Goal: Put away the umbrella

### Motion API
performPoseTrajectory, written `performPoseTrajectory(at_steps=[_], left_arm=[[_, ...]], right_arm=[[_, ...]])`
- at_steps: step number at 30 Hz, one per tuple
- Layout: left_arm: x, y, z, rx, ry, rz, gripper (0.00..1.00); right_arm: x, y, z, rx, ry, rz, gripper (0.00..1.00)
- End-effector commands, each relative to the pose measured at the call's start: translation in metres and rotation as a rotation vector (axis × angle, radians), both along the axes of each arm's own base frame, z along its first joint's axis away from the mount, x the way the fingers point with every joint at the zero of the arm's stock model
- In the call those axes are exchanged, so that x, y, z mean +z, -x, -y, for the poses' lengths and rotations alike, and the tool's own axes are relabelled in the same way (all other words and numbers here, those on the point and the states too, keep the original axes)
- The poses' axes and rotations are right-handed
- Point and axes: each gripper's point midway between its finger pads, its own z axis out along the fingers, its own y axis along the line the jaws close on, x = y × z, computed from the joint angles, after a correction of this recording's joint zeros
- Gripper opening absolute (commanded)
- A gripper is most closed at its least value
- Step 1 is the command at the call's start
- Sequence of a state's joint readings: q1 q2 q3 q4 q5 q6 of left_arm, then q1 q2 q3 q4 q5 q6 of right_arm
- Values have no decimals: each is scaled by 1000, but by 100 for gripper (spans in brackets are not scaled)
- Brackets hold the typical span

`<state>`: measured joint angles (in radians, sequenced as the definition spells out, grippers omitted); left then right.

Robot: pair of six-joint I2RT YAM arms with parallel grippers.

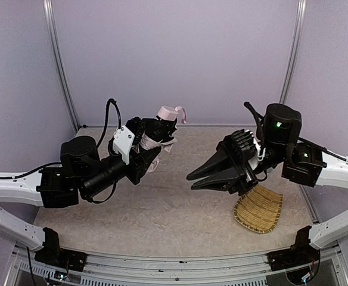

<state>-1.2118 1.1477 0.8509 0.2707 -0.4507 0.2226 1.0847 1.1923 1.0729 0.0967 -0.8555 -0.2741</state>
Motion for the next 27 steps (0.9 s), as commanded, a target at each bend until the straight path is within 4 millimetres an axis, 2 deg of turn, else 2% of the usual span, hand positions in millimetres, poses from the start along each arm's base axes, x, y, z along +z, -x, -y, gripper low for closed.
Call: performPoseTrajectory(at_steps=[1,4,6,10,13,17,21,23,24,26,27], left_arm=[[15,-12,-20,96,44,25,0],[8,-11,-19,75,-3,29,0],[-10,-20,-16,86,-86,16,0],[-70,-43,-9,122,-309,-66,0],[-110,-49,3,92,-439,-119,0],[-170,-43,28,11,-664,-128,0],[-226,-29,62,-149,-824,-130,1],[-257,-22,70,-223,-918,-172,10],[-276,-20,69,-243,-972,-202,19],[-288,-13,72,-289,-1000,-233,40],[-288,-9,73,-312,-993,-236,47]], right_arm=[[21,22,26,77,-101,75,16],[17,1,26,-51,-71,60,16],[16,-13,27,-125,-60,41,17],[16,-53,32,-295,-36,-28,20],[15,-90,43,-443,-22,-117,21],[7,-134,63,-630,-11,-210,24],[-7,-153,69,-691,16,-264,25],[-15,-155,67,-685,32,-275,25],[-20,-157,65,-689,46,-281,26],[-33,-166,64,-724,91,-297,26],[-40,-171,64,-744,115,-303,27]])
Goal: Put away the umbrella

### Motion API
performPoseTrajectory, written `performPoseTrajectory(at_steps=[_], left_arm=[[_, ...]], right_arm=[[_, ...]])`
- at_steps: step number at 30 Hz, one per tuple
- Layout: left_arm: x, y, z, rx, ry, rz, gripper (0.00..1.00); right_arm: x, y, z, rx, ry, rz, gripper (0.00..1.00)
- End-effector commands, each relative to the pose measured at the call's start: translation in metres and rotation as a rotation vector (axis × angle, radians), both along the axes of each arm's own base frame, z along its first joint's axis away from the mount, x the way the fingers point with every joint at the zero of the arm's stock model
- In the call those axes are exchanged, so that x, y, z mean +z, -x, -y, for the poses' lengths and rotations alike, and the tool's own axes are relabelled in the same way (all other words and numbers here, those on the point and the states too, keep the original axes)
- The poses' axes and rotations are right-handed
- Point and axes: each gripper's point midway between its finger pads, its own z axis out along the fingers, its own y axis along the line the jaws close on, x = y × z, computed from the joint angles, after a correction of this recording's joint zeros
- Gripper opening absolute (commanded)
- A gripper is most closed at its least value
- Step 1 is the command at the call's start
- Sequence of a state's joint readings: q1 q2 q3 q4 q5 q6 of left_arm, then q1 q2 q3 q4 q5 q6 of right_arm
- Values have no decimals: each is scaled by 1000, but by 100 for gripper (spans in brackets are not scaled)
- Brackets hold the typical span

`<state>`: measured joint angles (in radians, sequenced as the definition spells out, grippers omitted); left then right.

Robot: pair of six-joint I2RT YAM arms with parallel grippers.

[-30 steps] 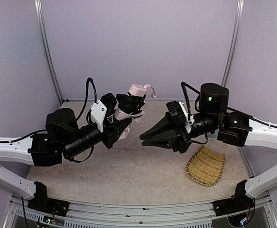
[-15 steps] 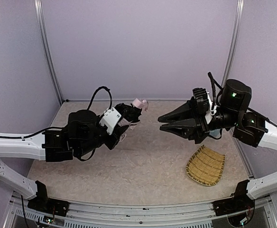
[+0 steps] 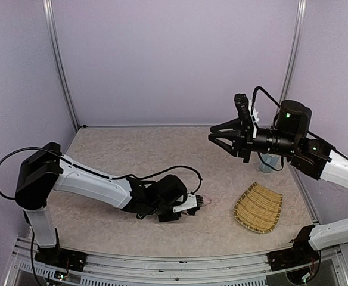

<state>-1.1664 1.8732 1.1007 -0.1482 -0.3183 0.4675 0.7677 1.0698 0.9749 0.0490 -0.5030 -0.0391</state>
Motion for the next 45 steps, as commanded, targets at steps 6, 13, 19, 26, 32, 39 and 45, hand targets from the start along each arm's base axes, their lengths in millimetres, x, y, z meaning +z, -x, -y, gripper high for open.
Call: performPoseTrajectory(at_steps=[6,13,19,26,32,39,45], left_arm=[[51,25,22,-201,228,-45,99],[155,24,-5,-160,635,-23,99],[172,-85,-125,504,892,-98,99],[117,-106,-175,761,797,-107,99],[101,-95,-177,732,789,-129,99],[91,-88,-175,703,777,-151,99],[95,-87,-184,708,783,-111,99]], right_arm=[[-49,-36,0,-121,161,-117,31],[-91,-47,-18,-62,324,-136,35],[-170,-31,-74,68,669,-64,41],[-280,-8,-112,184,1094,-115,69],[-330,13,-114,237,1252,-175,74],[-350,-8,-121,112,1358,-178,37],[-304,-5,-146,150,1244,-128,17]])
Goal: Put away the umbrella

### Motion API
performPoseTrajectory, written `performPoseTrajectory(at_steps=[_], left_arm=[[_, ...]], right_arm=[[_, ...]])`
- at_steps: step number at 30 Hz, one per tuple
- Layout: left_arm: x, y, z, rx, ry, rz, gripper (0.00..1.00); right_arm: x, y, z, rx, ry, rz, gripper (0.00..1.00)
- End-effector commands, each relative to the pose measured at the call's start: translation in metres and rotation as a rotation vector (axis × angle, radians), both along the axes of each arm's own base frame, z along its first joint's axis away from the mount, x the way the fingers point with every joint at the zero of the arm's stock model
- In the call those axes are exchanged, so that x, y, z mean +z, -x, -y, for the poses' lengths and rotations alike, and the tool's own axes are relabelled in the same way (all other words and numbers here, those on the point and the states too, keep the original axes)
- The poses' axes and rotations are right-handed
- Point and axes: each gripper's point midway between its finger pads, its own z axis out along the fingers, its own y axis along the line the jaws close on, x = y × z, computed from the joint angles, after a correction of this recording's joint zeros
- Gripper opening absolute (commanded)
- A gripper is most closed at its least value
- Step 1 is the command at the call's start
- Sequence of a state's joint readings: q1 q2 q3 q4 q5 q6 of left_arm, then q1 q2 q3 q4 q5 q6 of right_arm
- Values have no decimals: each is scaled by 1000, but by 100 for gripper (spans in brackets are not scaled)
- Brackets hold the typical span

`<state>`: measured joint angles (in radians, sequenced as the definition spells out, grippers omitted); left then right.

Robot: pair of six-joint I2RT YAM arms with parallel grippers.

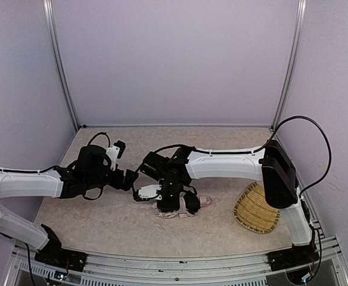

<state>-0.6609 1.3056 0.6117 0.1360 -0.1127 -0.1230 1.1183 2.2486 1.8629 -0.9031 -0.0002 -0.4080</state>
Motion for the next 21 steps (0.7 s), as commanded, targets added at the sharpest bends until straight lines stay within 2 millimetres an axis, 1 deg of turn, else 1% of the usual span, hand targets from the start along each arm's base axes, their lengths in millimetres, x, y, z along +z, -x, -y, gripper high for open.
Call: performPoseTrajectory(at_steps=[1,2,4,5,6,7,8,9,10,11,12,13,14,15,16,18,20,21], left_arm=[[18,-1,-6,17,22,67,99],[20,-2,-9,30,25,76,99],[26,-4,-14,53,35,91,99],[29,-5,-17,65,38,99,99],[31,-6,-19,72,43,105,99],[33,-6,-19,74,47,110,99],[35,-6,-20,75,50,113,99],[36,-7,-20,78,54,114,99],[36,-7,-20,76,56,112,99],[36,-7,-19,75,56,108,99],[35,-8,-18,75,56,105,99],[35,-9,-18,76,57,101,99],[34,-9,-18,77,57,97,99],[34,-9,-16,75,60,94,99],[34,-10,-16,73,62,91,99],[33,-11,-14,68,63,88,99],[33,-11,-12,63,60,84,99],[31,-12,-12,64,56,81,99]], right_arm=[[40,5,-16,35,-82,24,15],[60,1,-25,41,-150,51,13],[116,-3,-46,63,-355,96,11],[157,-5,-60,85,-517,130,11],[196,-1,-65,118,-670,153,10],[231,6,-66,165,-818,172,9],[266,15,-59,213,-991,204,9],[294,25,-47,256,-1155,225,8],[314,36,-30,306,-1302,240,6],[327,45,-12,342,-1434,254,5],[329,50,3,346,-1513,240,5],[321,53,11,358,-1553,242,4],[314,53,15,360,-1574,251,4],[303,50,16,347,-1579,252,4],[287,48,16,340,-1577,248,3],[249,40,18,299,-1550,206,3],[204,28,25,214,-1518,128,3],[177,22,29,159,-1492,101,2]])
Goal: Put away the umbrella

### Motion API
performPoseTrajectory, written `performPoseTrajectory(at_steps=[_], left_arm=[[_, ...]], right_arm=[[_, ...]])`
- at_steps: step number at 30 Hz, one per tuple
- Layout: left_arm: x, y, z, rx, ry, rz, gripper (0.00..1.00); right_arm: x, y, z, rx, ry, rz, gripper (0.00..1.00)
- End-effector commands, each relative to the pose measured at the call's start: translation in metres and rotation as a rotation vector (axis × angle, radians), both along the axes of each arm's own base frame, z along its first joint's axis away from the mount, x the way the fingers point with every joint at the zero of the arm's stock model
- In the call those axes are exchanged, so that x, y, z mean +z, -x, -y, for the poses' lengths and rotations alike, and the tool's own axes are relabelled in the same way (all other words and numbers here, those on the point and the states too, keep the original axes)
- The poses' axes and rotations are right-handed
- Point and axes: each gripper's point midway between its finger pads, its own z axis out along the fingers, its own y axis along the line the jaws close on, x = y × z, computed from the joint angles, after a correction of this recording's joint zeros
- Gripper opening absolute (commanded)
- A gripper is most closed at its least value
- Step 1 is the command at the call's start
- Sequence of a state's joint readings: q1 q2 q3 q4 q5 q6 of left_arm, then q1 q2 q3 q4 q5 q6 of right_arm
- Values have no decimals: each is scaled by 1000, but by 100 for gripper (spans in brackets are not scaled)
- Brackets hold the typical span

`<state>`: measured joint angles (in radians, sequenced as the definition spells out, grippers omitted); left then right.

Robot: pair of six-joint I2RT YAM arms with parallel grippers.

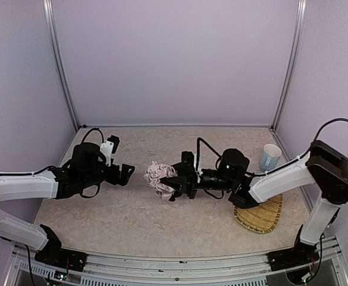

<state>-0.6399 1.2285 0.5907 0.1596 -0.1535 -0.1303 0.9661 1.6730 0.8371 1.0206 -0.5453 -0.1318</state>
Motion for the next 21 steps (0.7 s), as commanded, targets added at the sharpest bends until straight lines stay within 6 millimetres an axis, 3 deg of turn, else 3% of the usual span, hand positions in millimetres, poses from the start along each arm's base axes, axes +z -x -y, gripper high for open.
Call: performPoseTrajectory(at_steps=[1,4,7,10,18,21], left_arm=[[6,-7,3,4,15,6,99],[4,-9,4,3,3,0,99],[3,-12,5,2,-8,-5,99],[5,-12,7,-5,-11,-2,99],[4,-10,7,-4,-18,-4,99],[3,-9,5,3,-26,-5,99]], right_arm=[[-79,-8,19,1,-6,-161,2],[-146,-15,28,-28,90,-309,1],[-163,-12,39,-32,87,-375,1],[-153,-17,39,-55,89,-355,0],[-76,-28,17,-9,133,-307,2],[-56,-36,12,-34,197,-316,2]])
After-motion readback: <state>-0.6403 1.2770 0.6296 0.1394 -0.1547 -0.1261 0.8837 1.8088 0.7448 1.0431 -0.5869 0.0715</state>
